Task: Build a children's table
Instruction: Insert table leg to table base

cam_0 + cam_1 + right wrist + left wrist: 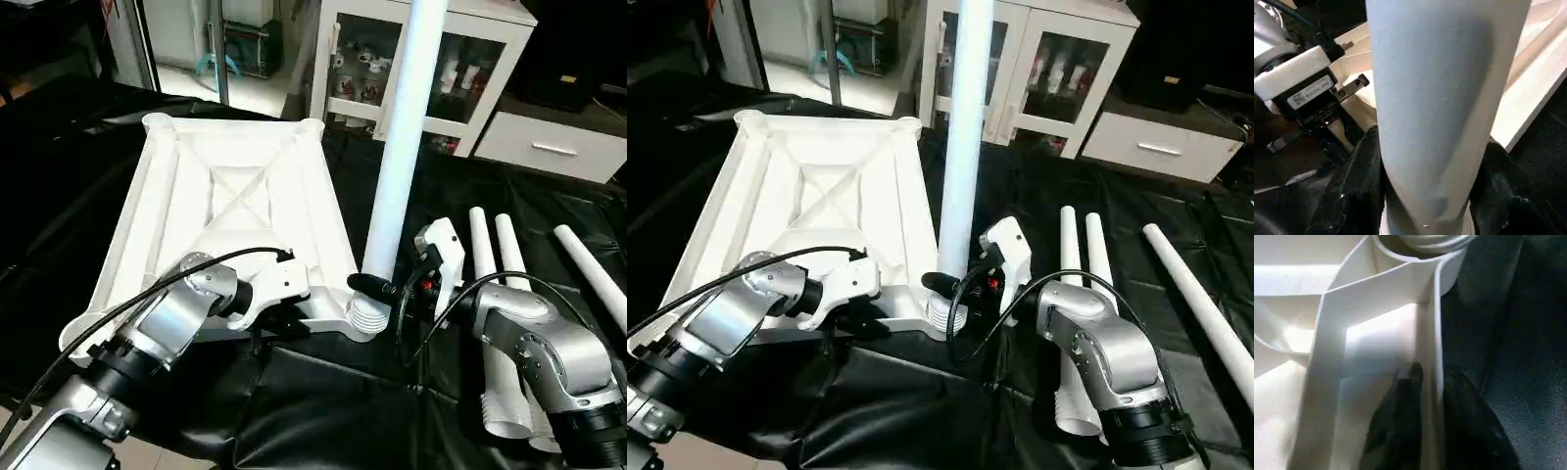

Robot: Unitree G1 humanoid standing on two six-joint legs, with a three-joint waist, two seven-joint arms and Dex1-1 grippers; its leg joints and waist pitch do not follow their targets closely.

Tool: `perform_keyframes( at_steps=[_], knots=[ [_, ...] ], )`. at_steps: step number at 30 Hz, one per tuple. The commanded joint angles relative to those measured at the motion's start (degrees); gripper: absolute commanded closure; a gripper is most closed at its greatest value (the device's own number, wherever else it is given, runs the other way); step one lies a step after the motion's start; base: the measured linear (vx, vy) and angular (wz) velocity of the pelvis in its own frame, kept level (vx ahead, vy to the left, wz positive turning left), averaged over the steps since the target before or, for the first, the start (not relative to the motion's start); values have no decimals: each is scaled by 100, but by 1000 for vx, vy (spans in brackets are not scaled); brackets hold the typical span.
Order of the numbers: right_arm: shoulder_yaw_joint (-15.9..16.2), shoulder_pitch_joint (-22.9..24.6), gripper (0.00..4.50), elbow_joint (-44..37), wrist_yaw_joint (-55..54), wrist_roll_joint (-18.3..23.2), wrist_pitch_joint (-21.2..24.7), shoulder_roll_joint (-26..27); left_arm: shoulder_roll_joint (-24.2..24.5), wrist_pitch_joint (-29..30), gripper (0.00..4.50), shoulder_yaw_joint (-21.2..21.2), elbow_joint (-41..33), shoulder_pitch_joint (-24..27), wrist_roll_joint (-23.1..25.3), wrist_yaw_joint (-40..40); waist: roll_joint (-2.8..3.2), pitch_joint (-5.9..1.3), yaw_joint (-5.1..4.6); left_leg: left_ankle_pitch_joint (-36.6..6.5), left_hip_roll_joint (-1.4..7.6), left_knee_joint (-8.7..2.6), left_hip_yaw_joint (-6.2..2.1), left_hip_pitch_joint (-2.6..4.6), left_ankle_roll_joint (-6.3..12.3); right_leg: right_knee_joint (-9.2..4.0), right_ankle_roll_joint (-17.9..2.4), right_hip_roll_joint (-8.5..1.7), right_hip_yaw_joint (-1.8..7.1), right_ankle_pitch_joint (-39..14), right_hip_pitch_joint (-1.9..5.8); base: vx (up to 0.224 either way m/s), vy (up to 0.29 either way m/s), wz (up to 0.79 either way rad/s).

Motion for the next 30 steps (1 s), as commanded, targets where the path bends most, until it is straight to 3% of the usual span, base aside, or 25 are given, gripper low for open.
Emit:
perform_keyframes(
  at_steps=[1,2,6,7,12,15,19,30],
  knots=[
    [-15,-76,264,99,-33,-87,-19,-33,164,150,415,-252,142,190,288,46,57,-248,13,-1610,378,-453,-199,143,-342,-433,-1039,-374,223,-842,58,0,0,0],
    [-37,-95,264,100,-56,-82,-36,-13,204,154,436,-295,101,199,349,58,68,-252,15,-1613,378,-451,-201,145,-352,-431,-1034,-378,224,-854,60,0,0,0],
    [-104,-146,264,56,-75,-20,-55,37,231,186,449,-312,-43,290,372,143,72,-253,-10,-1630,371,-449,-197,150,-372,-434,-1056,-365,225,-837,53,0,0,0],
    [-106,-147,264,52,-69,-16,-57,37,228,198,450,-308,-55,306,358,140,97,-256,-6,-1614,372,-447,-198,153,-374,-423,-1075,-367,225,-802,55,0,0,0],
    [-136,-179,264,79,-44,18,-111,67,95,292,450,-179,-3,360,55,45,83,-257,-4,-1558,361,-440,-191,145,-352,-424,-1098,-359,224,-750,70,0,0,0],
    [-124,-226,264,137,-28,-10,-164,85,120,170,450,-218,127,284,105,22,111,-260,-2,-1538,356,-435,-190,147,-324,-427,-1092,-364,228,-787,65,0,0,0],
    [-131,-304,264,221,-29,-29,-204,109,128,148,450,-173,167,188,85,30,104,-262,2,-1524,360,-434,-186,150,-324,-424,-1113,-360,222,-769,65,0,0,0],
    [124,-252,264,326,73,-179,-206,42,76,43,450,-83,219,132,37,97,92,-259,0,-1529,362,-433,-185,143,-309,-438,-1071,-372,227,-911,61,0,0,0]
  ],
)
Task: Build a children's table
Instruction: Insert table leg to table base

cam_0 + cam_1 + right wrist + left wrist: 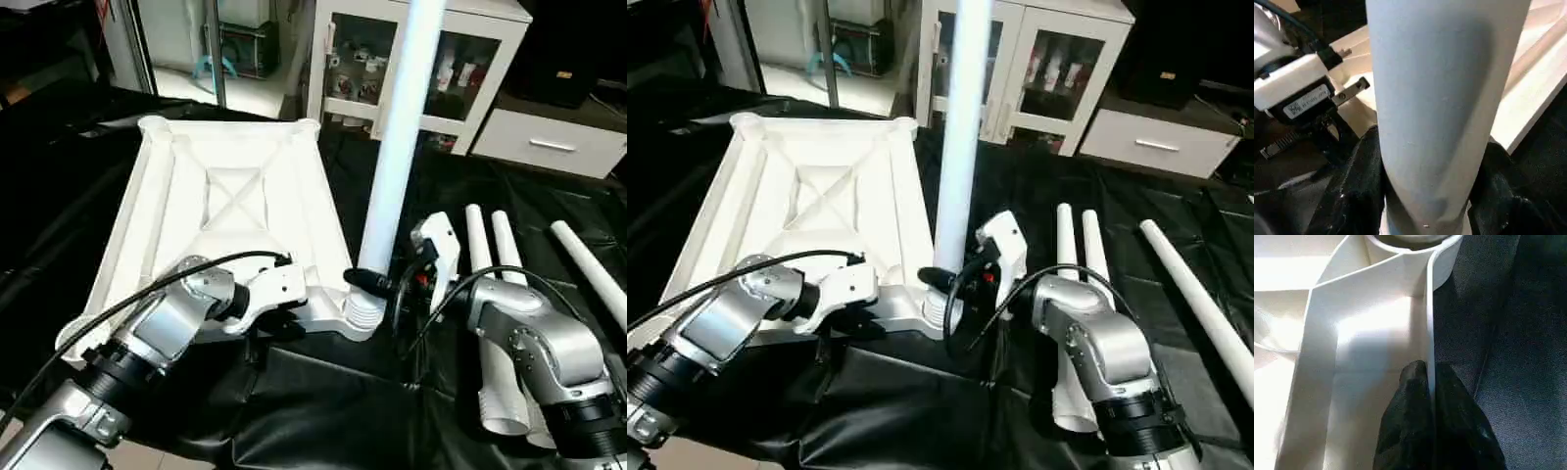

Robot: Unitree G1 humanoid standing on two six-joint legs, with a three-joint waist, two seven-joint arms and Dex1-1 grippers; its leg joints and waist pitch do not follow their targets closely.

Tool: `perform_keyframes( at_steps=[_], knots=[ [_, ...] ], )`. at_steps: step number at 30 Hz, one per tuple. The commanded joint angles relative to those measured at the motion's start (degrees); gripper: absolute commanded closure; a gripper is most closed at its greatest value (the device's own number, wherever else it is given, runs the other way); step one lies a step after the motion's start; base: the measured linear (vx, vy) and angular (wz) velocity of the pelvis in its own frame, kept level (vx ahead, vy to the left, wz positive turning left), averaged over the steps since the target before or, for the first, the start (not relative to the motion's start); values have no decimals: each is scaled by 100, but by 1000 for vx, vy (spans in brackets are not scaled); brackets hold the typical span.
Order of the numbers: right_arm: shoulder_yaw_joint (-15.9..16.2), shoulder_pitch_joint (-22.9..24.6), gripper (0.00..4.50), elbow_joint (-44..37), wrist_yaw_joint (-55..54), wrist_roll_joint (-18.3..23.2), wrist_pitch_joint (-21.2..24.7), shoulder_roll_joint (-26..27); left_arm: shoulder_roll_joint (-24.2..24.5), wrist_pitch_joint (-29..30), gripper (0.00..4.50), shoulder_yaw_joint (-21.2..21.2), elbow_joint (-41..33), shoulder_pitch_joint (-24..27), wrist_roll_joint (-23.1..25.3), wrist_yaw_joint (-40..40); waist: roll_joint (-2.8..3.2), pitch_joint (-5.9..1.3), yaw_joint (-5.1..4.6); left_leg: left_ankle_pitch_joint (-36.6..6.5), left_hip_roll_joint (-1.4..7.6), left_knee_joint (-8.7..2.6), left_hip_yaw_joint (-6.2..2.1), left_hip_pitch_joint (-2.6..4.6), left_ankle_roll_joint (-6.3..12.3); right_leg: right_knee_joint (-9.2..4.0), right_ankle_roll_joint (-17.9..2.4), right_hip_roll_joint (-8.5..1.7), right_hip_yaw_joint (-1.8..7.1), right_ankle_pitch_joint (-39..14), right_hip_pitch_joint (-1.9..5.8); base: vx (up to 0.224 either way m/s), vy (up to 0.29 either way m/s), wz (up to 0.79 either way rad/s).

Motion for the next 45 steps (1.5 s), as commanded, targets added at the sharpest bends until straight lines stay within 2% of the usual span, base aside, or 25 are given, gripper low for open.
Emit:
perform_keyframes(
  at_steps=[1,5,12,15,17,18,25,31,34,37,45],
  knots=[
    [8,-69,264,116,-4,-86,-92,-9,-1,10,450,-50,280,99,48,65,32,-255,27,-1538,363,-415,-185,139,-304,-446,-1073,-379,228,-924,63,0,0,0],
    [-20,-114,264,330,-104,-149,-228,158,-1,0,450,-75,281,99,37,58,6,-249,22,-1558,362,-418,-186,131,-284,-454,-1077,-379,225,-1017,60,0,0,0],
    [-62,-155,264,638,-229,-173,-397,353,-16,-11,450,-71,285,109,44,87,10,-232,8,-1725,366,-440,-198,134,-328,-486,-997,-396,227,-1385,37,0,0,0],
    [-236,-93,264,815,-366,-139,-546,482,-26,18,450,-37,257,135,20,113,6,-228,-13,-1903,367,-451,-213,136,-375,-513,-932,-402,227,-1659,22,0,0,0],
    [-340,12,264,824,-396,-94,-593,508,-36,24,450,-14,243,150,1,132,11,-225,-10,-1951,374,-455,-215,148,-381,-523,-910,-406,232,-1711,7,0,0,0],
    [-384,64,264,834,-410,-82,-630,526,-38,16,450,-1,251,156,-7,138,-15,-221,-12,-1982,374,-456,-213,145,-374,-530,-900,-405,232,-1727,6,0,0,0],
    [-696,563,264,745,-539,129,-836,729,-85,-20,450,102,268,187,-74,199,-2,-228,13,-1849,374,-461,-207,134,-300,-523,-900,-401,233,-1564,11,0,0,0],
    [-875,813,264,668,-571,273,-1003,903,-100,-46,450,122,302,156,-81,227,2,-219,28,-2002,375,-472,-215,141,-315,-552,-843,-409,238,-1804,-7,0,0,0],
    [-961,989,264,595,-542,391,-1142,1012,-113,-55,450,135,326,134,-79,225,-1,-227,38,-1956,378,-475,-213,134,-306,-547,-835,-410,238,-1711,-2,0,0,0],
    [-951,1096,264,568,-507,425,-1279,1040,-120,-66,450,141,348,120,-74,227,-2,-230,37,-1846,375,-477,-207,127,-258,-533,-857,-396,232,-1534,10,0,0,0],
    [-797,1564,264,397,-72,339,-1740,989,-151,-115,450,197,432,78,-66,295,-14,-212,57,-1926,377,-486,-212,118,-207,-569,-790,-409,237,-1782,9,0,0,0]
  ],
)
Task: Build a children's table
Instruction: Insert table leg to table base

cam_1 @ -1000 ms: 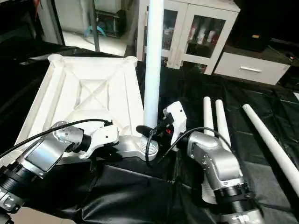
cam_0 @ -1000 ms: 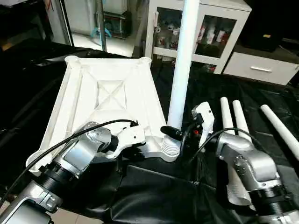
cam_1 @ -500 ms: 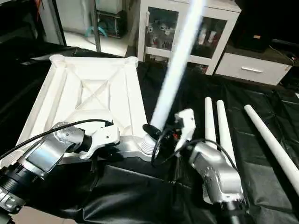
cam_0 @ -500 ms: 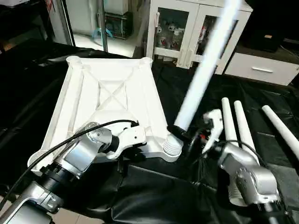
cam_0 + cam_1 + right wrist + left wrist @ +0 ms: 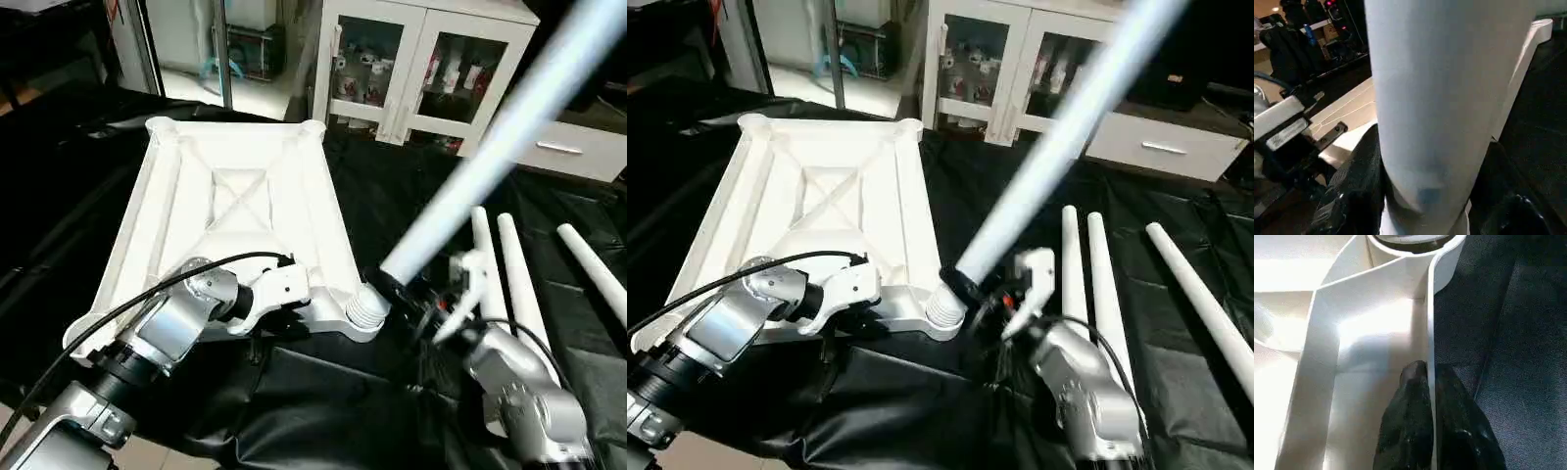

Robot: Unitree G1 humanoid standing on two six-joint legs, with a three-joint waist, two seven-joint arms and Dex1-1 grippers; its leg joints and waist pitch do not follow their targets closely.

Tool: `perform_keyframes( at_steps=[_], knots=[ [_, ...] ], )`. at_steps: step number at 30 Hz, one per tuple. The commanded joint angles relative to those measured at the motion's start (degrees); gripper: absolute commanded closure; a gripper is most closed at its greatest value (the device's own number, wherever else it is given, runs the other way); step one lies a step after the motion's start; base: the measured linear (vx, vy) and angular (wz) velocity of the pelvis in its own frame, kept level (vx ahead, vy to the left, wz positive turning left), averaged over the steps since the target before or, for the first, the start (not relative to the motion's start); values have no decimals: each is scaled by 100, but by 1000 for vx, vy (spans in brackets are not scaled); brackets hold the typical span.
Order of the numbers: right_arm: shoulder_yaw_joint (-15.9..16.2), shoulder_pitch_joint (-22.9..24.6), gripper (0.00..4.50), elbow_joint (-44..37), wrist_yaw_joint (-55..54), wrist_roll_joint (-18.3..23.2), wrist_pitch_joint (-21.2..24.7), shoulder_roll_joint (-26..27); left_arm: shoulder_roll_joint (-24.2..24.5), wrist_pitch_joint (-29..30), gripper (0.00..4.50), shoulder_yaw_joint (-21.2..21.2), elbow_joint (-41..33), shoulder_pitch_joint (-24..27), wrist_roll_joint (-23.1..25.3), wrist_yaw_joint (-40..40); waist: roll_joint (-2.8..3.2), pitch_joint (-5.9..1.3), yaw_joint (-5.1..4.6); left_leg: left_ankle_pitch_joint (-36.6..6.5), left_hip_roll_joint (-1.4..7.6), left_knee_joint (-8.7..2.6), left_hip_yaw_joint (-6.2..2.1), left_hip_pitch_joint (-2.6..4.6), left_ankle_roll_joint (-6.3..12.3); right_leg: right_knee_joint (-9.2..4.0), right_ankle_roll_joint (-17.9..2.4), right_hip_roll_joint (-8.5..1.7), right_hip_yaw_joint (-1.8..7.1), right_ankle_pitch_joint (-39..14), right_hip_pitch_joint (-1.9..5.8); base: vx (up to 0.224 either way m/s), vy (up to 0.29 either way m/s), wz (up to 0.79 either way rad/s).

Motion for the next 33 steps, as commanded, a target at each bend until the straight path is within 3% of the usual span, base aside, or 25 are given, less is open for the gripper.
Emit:
perform_keyframes(
  at_steps=[1,8,10,14,20,22,23,24,25,33],
  knots=[
    [149,230,264,-68,205,-113,10,-111,-24,15,450,147,307,52,-43,239,-29,-190,19,-1942,381,-457,-212,115,-206,-542,-797,-410,238,-1808,5,0,0,0],
    [310,354,264,-102,261,-327,-267,-206,-44,3,450,189,398,0,-35,292,-15,-178,18,-2059,384,-464,-227,116,-214,-578,-725,-423,243,-2103,-15,0,0,0],
    [596,257,264,51,157,-786,-263,-406,-31,-9,450,201,424,-24,-36,279,-4,-178,15,-2109,381,-467,-232,119,-226,-586,-697,-422,246,-2189,-14,0,0,0],
    [872,20,264,153,160,-1130,-112,-642,-10,-23,450,196,440,-34,-31,255,-9,-169,0,-2144,377,-472,-241,111,-235,-599,-629,-422,244,-2385,-9,0,0,0],
    [996,-230,265,184,302,-1176,90,-838,3,-21,450,189,433,-30,-37,245,-46,-155,-25,-2530,382,-491,-284,141,-299,-652,-509,-441,240,-2904,-44,0,0,0],
    [1143,-346,265,208,402,-1251,203,-995,4,-17,450,191,429,-21,-42,238,-34,-158,-30,-2592,384,-497,-287,155,-319,-648,-512,-427,238,-2872,-51,0,0,0],
    [1203,-391,265,209,439,-1280,281,-1058,7,-16,450,193,422,-10,-40,235,-68,-162,-31,-2566,385,-492,-274,158,-311,-647,-526,-426,242,-2789,-56,0,0,0],
    [1245,-432,265,207,467,-1287,389,-1105,10,-10,450,195,414,2,-41,230,-52,-165,-17,-2529,385,-490,-274,156,-307,-640,-540,-432,248,-2737,-57,0,0,0],
    [1276,-468,265,196,501,-1283,541,-1149,13,-1,450,197,398,17,-39,229,-75,-156,-15,-2503,383,-487,-262,164,-274,-642,-572,-430,252,-2688,-64,0,0,0],
    [1289,-658,265,386,416,-1188,898,-1119,50,23,450,209,371,46,-39,196,-79,-156,-13,-2541,382,-489,-268,167,-292,-651,-551,-436,249,-2789,-73,0,0,0]
  ],
)
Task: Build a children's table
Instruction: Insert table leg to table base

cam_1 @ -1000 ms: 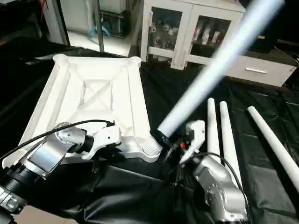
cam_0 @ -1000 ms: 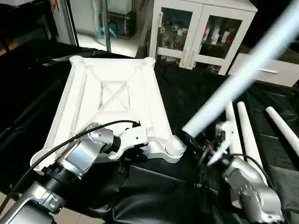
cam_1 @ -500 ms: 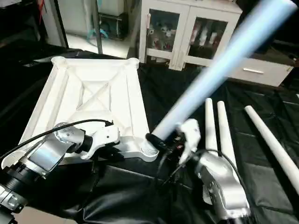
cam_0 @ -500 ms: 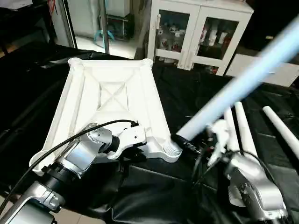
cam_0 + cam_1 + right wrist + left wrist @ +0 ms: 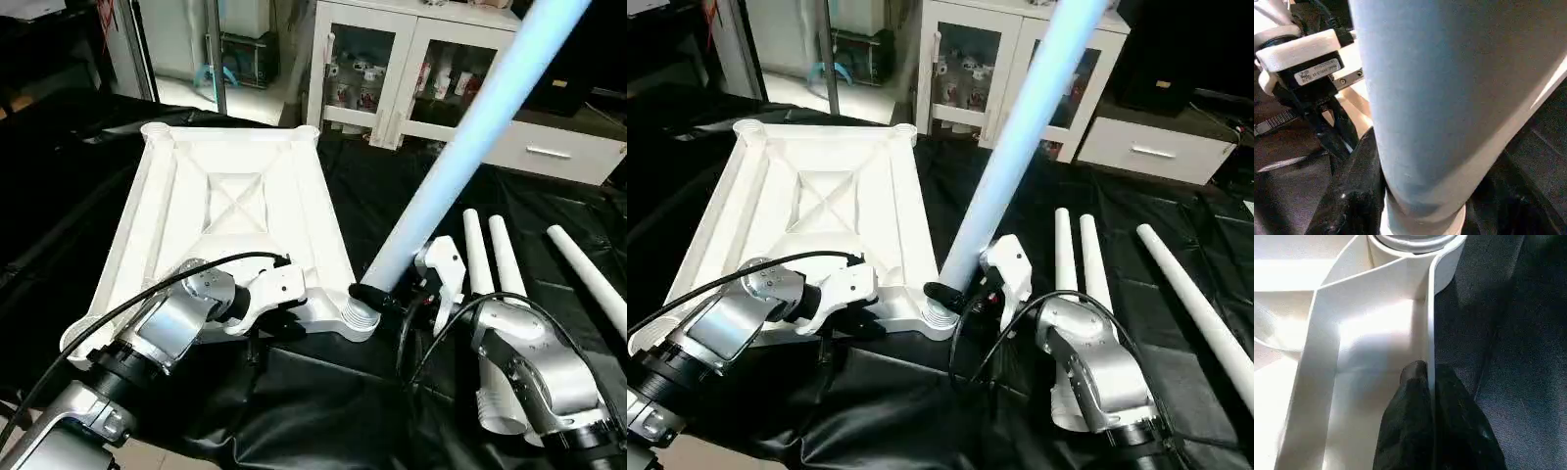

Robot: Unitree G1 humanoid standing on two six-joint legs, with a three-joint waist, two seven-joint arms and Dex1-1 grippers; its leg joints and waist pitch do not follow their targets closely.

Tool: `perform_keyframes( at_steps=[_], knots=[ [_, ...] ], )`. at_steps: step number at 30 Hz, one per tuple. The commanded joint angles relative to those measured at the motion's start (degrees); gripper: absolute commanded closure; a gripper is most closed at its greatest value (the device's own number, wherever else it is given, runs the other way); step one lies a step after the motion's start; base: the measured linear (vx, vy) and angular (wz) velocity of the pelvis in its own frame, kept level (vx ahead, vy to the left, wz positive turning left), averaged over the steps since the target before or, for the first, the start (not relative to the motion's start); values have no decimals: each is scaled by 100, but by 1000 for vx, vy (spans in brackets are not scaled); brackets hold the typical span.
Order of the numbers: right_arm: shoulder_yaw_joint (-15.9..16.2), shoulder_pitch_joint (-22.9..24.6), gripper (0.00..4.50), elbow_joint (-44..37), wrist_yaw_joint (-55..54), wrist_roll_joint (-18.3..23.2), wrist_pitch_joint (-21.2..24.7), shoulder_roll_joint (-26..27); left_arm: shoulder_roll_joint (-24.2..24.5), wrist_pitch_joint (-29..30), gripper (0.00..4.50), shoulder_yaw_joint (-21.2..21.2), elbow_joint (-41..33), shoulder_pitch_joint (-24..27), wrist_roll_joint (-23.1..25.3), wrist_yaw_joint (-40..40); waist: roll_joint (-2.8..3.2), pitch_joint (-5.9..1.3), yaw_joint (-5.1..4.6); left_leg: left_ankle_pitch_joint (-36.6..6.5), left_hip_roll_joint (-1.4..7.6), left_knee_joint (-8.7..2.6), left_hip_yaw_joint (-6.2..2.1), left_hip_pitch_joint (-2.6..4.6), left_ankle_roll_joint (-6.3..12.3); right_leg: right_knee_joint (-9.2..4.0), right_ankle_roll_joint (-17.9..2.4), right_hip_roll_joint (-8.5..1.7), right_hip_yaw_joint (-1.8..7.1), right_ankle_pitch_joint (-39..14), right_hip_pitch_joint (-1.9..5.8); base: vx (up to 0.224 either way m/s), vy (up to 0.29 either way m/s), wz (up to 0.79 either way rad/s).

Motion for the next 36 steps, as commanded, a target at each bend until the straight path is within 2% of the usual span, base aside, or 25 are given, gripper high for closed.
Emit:
perform_keyframes(
  at_steps=[1,5,7,13,15,18,26,30,36],
  knots=[
    [246,165,265,527,-48,-165,496,-56,52,66,450,157,141,67,-30,189,-33,-116,6,-2550,384,-471,-266,107,-302,-633,-560,-440,249,-2808,-71,0,0,0],
    [284,-12,265,678,-90,-224,537,35,64,73,450,140,139,70,-29,155,-32,-100,-18,-2816,384,-488,-303,113,-389,-667,-463,-453,239,-3161,-94,0,0,0],
    [298,-63,265,735,-108,-257,534,70,66,75,450,135,138,71,-29,148,-29,-102,-33,-2881,383,-496,-318,112,-418,-667,-451,-450,232,-3188,-95,0,0,0],
    [627,-187,265,939,-113,-599,477,56,64,111,450,115,110,75,-35,131,-24,-92,-105,-3160,376,-529,-356,115,-507,-694,-423,-443,196,-3260,-87,0,0,0],
    [750,-184,265,953,-42,-683,448,14,67,116,450,115,112,70,-36,139,-13,-88,-123,-3297,379,-531,-360,146,-519,-716,-419,-448,200,-3301,-112,0,0,0],
    [801,-169,265,885,81,-609,519,16,74,117,450,119,108,72,-40,135,3,-93,-138,-3423,383,-549,-366,158,-540,-716,-455,-428,190,-3102,-109,0,0,0],
    [737,-60,265,1187,-48,-759,301,42,62,86,450,126,142,55,-24,162,-7,-93,-112,-3284,379,-533,-317,182,-481,-716,-565,-430,220,-2825,-129,0,0,0],
    [638,-5,265,1325,-209,-810,53,138,43,71,450,134,142,53,-28,198,8,-78,-126,-3498,378,-548,-347,190,-509,-744,-494,-430,202,-3087,-130,0,0,0],
    [595,-7,265,1377,-319,-830,-24,206,28,74,450,157,161,41,-26,238,12,-62,-145,-3785,369,-547,-372,225,-518,-795,-386,-430,188,-3440,-166,0,0,0]
  ],
)
